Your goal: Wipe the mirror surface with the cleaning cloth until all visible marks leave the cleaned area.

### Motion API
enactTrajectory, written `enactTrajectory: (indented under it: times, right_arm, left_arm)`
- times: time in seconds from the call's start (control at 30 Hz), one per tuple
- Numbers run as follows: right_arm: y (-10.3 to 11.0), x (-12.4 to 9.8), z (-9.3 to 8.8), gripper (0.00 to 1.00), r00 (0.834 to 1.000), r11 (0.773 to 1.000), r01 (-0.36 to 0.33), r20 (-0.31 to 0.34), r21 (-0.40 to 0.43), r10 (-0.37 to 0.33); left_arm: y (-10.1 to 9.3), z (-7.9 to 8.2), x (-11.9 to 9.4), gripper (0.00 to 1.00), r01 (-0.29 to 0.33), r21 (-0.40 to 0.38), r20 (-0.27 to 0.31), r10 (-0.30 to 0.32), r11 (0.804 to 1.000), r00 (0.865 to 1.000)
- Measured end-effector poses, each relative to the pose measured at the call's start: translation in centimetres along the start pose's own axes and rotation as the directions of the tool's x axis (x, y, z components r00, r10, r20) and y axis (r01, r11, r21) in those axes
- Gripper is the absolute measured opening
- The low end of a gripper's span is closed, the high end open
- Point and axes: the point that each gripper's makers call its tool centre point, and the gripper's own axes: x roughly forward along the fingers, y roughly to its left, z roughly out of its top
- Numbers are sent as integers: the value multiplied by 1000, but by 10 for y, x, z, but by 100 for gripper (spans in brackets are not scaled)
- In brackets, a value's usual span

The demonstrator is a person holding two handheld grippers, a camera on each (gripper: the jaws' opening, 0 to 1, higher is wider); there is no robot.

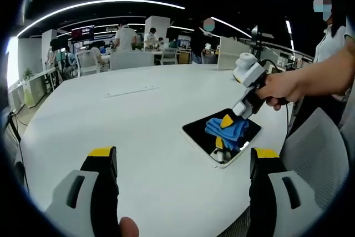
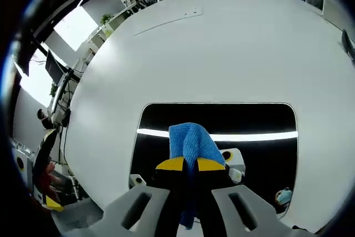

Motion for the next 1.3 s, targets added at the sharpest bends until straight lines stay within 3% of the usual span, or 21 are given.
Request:
enactTrajectory:
  times: [0.63, 1.07, 1.3]
  right_arm:
    - [-1, 17, 39, 0, 1000, 1000, -16, -8, 18, 16]
    - [-4, 18, 41, 0, 1000, 1000, -11, -16, -12, 11]
    - [-16, 13, 41, 0, 1000, 1000, -1, -8, -15, 1]
  left_arm:
    - [5, 2, 0, 97, -37, -3, -13, 37, 999, 999]
    - [3, 4, 5, 99, -44, -10, -17, 44, 999, 999]
    - [2, 20, 11, 99, -43, -9, 12, 43, 999, 999]
